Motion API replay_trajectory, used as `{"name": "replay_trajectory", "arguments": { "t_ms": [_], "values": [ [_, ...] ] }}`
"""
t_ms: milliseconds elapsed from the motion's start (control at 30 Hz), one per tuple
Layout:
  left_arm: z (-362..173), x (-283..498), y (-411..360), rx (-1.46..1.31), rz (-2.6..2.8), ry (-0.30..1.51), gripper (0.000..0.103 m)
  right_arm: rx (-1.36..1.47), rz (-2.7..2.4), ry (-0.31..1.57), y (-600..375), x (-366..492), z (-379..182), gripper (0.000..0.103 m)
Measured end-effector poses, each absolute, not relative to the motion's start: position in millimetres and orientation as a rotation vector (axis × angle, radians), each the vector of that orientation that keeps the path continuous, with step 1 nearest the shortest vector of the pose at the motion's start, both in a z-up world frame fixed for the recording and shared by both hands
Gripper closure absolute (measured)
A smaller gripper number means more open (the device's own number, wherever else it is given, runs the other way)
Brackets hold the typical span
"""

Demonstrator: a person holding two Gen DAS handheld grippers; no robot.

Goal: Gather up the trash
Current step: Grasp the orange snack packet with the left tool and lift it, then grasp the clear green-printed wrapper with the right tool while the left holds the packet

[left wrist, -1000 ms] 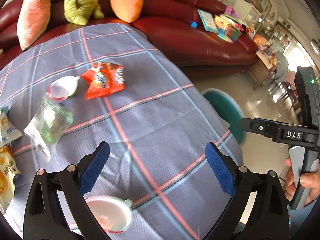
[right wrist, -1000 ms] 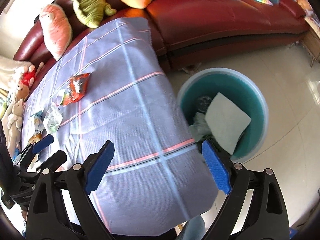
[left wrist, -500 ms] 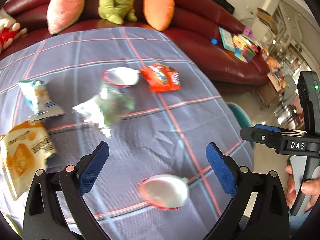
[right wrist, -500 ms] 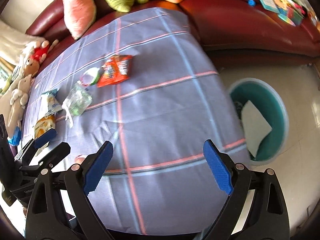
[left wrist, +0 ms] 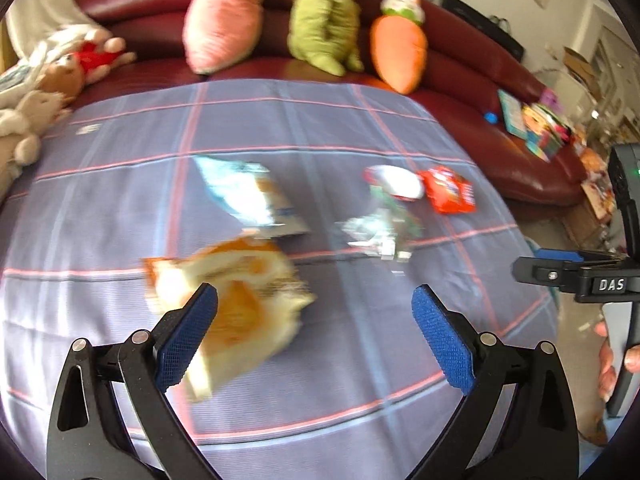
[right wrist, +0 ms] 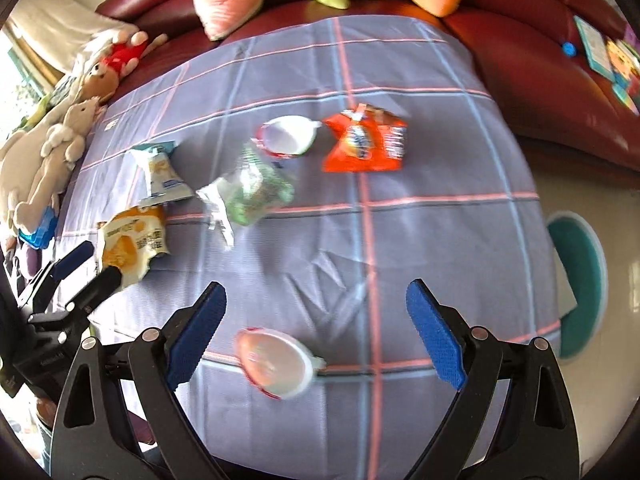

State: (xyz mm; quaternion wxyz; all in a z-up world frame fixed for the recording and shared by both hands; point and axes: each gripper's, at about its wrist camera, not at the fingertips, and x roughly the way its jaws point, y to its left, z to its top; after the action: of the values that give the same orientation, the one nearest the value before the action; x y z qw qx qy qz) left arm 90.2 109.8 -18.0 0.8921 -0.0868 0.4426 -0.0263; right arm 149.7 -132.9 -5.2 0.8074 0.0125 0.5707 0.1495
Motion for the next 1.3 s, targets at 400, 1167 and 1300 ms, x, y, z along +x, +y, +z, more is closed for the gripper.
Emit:
{"name": "replay_trajectory", "arguments": {
  "t_ms": [400,1167,1300],
  "values": [
    [-63,94,170,-0.253,0.076,1.005,0.005,0.069,0.338,1.284,-101,173,-34,0.015],
    [-34,92,162,-0.303,-0.026,0.89,0.08,0.071,0.352,1.302,-88,193,-42,0.015],
    [-27,115,178,-0.341,0.021,0.859,0.08,0.08,0.366,1.31,-75,206,-45,0.015]
  ]
}}
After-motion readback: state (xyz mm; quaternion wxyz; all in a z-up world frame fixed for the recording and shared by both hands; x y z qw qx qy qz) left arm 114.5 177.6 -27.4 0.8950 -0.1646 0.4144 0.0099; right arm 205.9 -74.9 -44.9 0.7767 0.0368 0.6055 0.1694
